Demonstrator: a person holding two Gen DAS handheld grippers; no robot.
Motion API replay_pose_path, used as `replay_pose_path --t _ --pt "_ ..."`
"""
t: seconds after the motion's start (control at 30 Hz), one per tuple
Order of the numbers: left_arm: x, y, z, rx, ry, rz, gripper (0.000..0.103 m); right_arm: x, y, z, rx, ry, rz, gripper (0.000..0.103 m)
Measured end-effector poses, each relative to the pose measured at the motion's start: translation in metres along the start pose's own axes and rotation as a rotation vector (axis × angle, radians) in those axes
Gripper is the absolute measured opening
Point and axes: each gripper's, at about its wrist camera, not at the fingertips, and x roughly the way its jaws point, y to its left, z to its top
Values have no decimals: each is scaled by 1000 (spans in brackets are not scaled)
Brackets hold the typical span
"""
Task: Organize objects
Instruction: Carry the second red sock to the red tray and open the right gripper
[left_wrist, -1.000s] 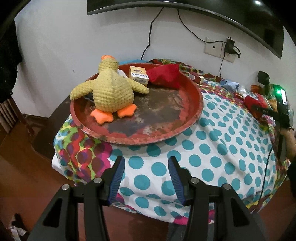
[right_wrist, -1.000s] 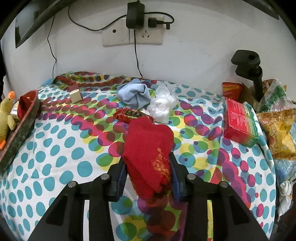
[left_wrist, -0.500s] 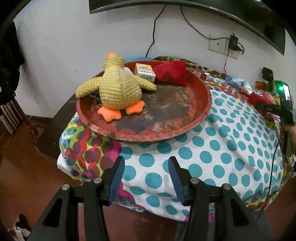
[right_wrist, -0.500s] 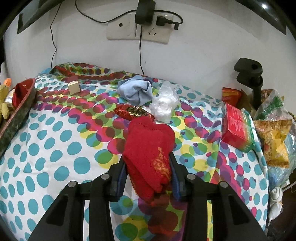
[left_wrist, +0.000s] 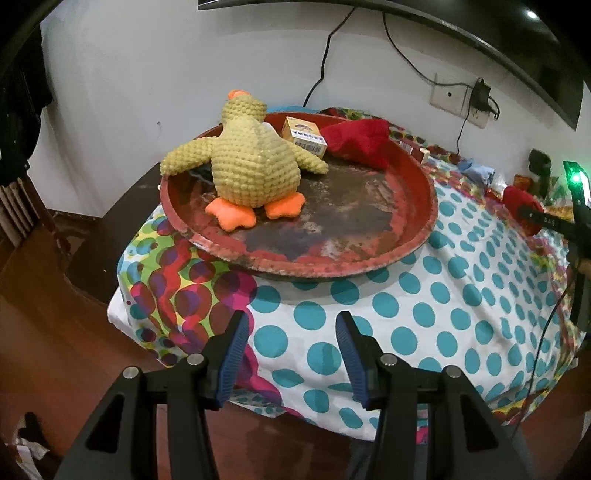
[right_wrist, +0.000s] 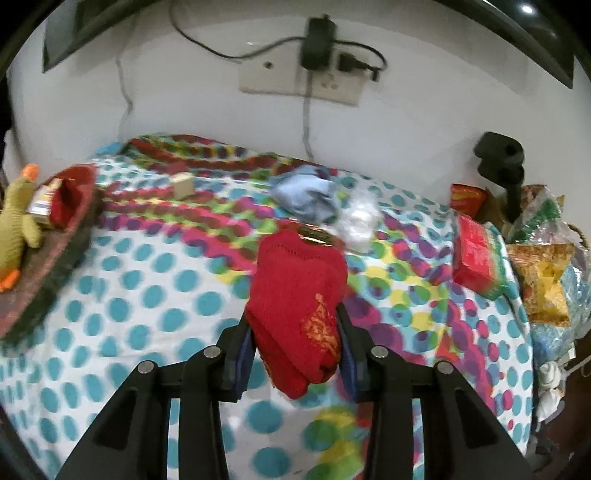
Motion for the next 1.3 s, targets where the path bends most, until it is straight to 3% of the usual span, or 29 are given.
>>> replay_pose_path --t 0.37,0.6,0.97,1.3 --pt "-3 11 3 -39 -4 -5 50 -48 100 28 -79 -40 244 37" --pt "-1 14 2 -54 4 -9 50 -55 179 53 -147 -41 390 37" --pt "1 19 3 -59 6 -1 50 -20 255 67 -242 4 398 37" --pt "5 20 2 -51 19 13 50 20 292 74 -303 38 357 37"
